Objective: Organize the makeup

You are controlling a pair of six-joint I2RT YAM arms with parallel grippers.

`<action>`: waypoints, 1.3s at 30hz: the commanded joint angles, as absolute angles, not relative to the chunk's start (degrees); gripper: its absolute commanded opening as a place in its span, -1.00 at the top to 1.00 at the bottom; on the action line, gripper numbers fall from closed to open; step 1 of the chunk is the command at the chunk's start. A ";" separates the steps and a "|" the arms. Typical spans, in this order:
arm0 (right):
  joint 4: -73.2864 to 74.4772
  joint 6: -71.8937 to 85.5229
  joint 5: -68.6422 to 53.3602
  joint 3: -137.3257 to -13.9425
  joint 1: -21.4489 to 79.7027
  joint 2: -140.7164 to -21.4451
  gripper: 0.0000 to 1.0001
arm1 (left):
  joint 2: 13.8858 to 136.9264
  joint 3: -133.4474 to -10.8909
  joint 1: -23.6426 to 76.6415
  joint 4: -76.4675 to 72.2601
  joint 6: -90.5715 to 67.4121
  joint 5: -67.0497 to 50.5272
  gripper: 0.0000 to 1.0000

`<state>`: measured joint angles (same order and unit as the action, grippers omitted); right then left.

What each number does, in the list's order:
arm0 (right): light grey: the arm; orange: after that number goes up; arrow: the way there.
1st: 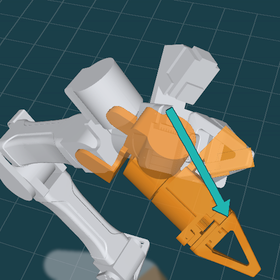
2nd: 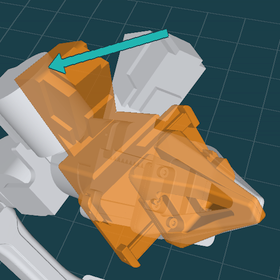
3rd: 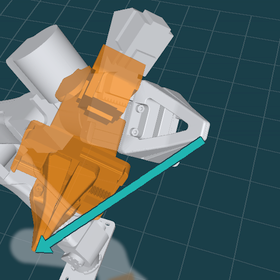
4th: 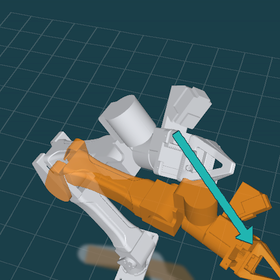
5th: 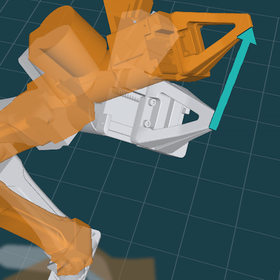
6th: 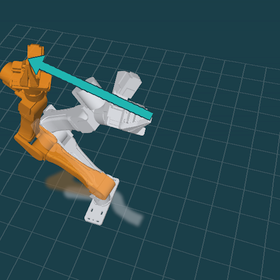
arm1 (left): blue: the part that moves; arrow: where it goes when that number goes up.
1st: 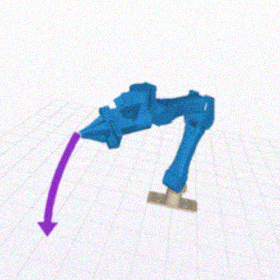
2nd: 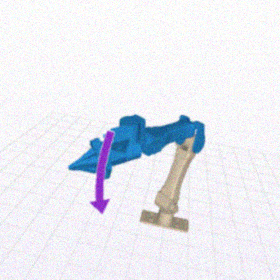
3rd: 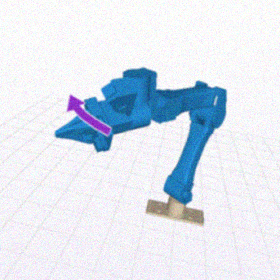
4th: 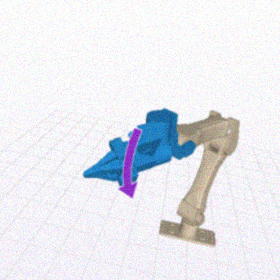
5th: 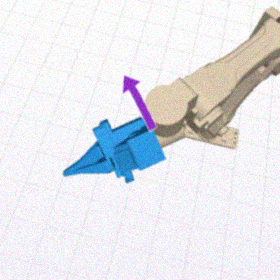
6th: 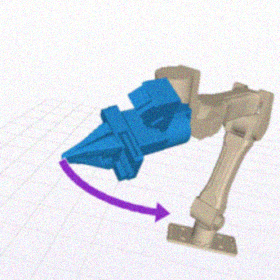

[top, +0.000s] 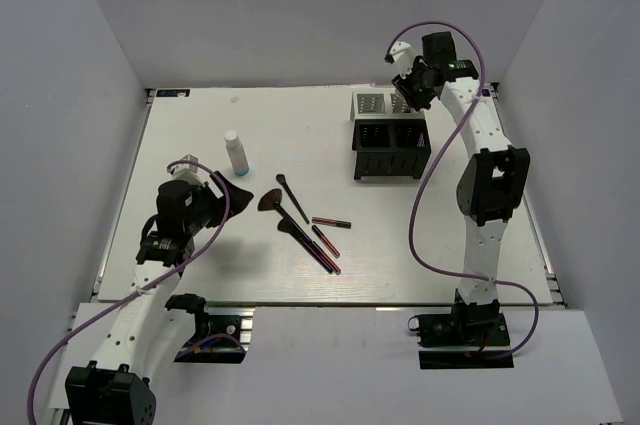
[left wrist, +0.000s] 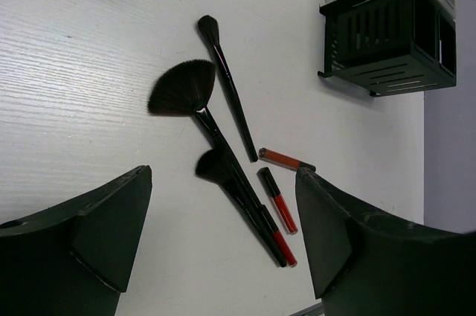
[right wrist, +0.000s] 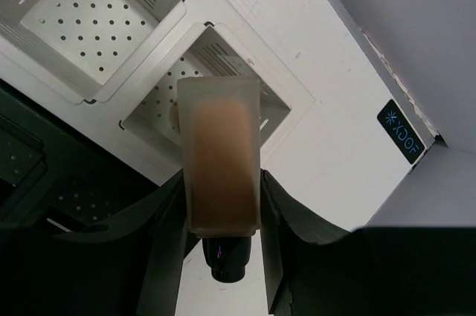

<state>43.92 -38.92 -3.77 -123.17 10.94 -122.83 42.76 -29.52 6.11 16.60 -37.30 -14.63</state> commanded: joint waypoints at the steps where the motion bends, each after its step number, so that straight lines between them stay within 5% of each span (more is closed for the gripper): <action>1: 43.33 -40.52 -4.22 -126.39 11.07 -123.66 1.00 | 41.75 -29.00 6.24 15.21 -36.74 -15.38 -0.76; 12: 42.19 -41.13 -3.43 -125.33 10.90 -125.24 1.00 | 42.71 -29.36 6.24 14.77 -36.65 -15.38 -0.76; 16: 41.84 -41.13 -3.16 -125.33 11.07 -125.60 0.53 | 42.98 -29.53 6.24 14.68 -36.56 -15.47 -0.76; 22: 40.78 -40.96 -2.64 -124.98 11.16 -125.86 0.12 | 42.98 -29.80 6.24 14.77 -36.47 -15.38 -0.76; 29: 40.08 -41.13 -2.20 -124.98 10.99 -125.86 -0.16 | 43.15 -29.97 6.24 14.76 -36.47 -15.47 -0.76; 39: 38.15 -37.27 -6.23 -125.07 10.81 -121.21 -0.26 | 44.11 -31.20 6.24 14.50 -35.78 -15.21 -0.76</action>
